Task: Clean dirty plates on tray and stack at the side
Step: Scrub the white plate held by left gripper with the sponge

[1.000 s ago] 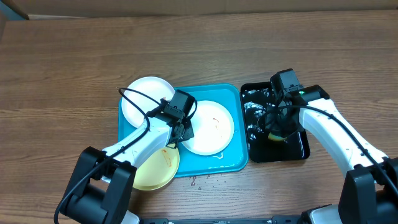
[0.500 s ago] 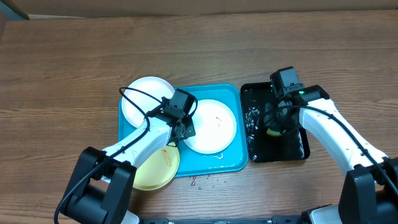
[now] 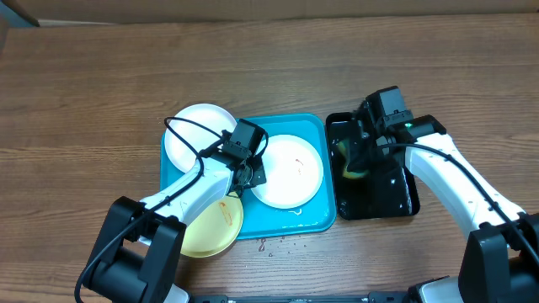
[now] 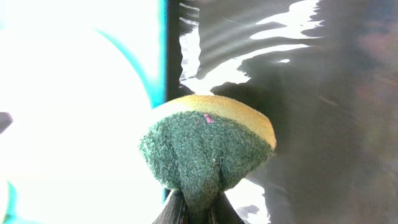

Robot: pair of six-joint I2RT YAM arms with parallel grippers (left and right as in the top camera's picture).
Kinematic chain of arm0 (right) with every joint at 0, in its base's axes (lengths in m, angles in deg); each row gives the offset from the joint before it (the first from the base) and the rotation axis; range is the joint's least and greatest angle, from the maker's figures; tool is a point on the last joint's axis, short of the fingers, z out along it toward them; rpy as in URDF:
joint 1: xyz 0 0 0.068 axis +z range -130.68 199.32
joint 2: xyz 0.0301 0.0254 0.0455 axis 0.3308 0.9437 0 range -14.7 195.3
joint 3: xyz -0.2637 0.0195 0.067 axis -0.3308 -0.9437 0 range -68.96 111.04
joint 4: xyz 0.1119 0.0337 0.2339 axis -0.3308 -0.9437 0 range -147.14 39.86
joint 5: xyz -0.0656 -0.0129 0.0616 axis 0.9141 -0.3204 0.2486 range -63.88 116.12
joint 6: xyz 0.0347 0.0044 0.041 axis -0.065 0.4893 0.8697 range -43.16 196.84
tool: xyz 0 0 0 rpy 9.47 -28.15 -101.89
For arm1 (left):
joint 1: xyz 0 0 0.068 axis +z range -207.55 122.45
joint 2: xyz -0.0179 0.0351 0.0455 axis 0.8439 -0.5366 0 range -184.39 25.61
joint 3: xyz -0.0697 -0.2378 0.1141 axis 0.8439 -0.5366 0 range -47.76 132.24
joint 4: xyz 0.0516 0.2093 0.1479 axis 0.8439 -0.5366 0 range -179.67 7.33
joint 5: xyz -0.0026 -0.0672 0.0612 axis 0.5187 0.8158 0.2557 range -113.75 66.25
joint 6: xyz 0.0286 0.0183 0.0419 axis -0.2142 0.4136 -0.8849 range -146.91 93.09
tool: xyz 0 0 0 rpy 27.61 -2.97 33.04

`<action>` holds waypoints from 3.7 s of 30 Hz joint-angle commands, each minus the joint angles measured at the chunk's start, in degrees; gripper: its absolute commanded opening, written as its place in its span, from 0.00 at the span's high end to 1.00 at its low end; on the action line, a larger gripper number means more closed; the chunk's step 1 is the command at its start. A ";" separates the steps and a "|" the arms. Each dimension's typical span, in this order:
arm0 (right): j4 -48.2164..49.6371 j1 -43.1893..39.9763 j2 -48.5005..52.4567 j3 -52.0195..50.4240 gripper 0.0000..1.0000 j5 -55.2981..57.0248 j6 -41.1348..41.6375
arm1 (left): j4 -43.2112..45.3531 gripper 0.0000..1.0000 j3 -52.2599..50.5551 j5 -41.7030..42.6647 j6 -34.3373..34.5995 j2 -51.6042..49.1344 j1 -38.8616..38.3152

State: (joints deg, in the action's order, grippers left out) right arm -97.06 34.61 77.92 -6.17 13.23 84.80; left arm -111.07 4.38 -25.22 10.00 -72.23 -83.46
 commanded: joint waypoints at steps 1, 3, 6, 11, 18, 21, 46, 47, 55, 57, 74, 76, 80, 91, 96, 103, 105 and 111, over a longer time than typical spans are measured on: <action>2.95 2.38 -1.22 0.96 0.96 -11.58 -3.10 | -0.48 0.96 -1.42 1.03 -1.18 -2.21 -0.42; 4.35 4.66 -1.16 0.94 0.96 -9.40 -3.08 | -0.33 0.96 -1.42 1.36 -1.18 -2.21 -0.42; 5.57 8.20 -0.87 0.94 0.96 -3.48 -2.97 | -0.35 0.96 -1.42 1.36 -1.11 -2.21 -0.42; 8.24 13.35 1.38 0.94 0.96 9.55 4.33 | -0.48 0.96 -1.42 1.33 -0.44 -2.21 -0.42; 13.84 17.81 8.90 0.94 0.96 13.11 5.84 | -0.48 0.96 -1.42 1.27 0.79 -2.21 -0.37; 13.92 18.95 11.06 0.94 0.96 15.65 5.84 | -0.52 0.96 -1.42 1.27 0.76 -2.21 -0.37; 15.61 19.69 12.00 -4.00 0.96 16.63 17.94 | -0.81 0.96 -1.42 1.27 0.76 -2.21 -0.37; 16.17 19.69 12.00 -4.35 0.96 15.67 19.10 | -0.79 0.96 -1.42 1.29 0.79 -2.21 -0.37; 19.91 19.74 12.00 -7.89 0.96 13.11 20.83 | -0.92 0.96 -1.42 1.27 0.76 -2.21 -0.37; 20.39 19.76 12.00 -8.24 0.96 11.89 20.83 | -0.90 0.96 -1.42 1.27 0.76 -2.21 -0.37; 21.42 19.98 12.52 -8.46 0.96 7.19 22.53 | -0.96 0.96 -1.42 1.07 0.76 -2.21 -0.31; 21.42 20.09 12.98 -8.46 0.96 7.17 22.53 | -0.96 0.96 -1.42 1.05 0.76 -2.21 -0.28; 21.94 20.33 14.05 -8.46 0.96 5.57 22.51 | -0.98 0.96 -1.42 1.07 0.76 -2.21 -0.24; 26.95 21.88 14.14 -8.11 0.96 -3.28 22.38 | -1.05 0.96 -1.42 1.05 0.76 -2.21 0.00; 25.51 19.69 12.83 -3.08 0.96 -10.49 19.34 | -1.09 0.96 -1.42 1.03 0.76 -2.21 0.00; 17.11 14.38 8.41 4.76 0.96 -10.73 15.15 | -1.31 0.96 -1.42 0.87 0.74 -2.21 0.00; 15.93 12.98 7.76 4.83 0.96 -10.38 14.43 | -1.29 0.96 -1.42 0.87 0.76 -2.21 0.00; 10.01 11.65 9.07 4.26 0.96 -0.61 14.03 | -1.11 0.96 -1.42 0.94 0.81 -2.21 0.00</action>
State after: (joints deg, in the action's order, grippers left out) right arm -86.39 46.06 86.94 -2.33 7.11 100.15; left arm -111.11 4.40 -23.60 10.48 -72.23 -83.40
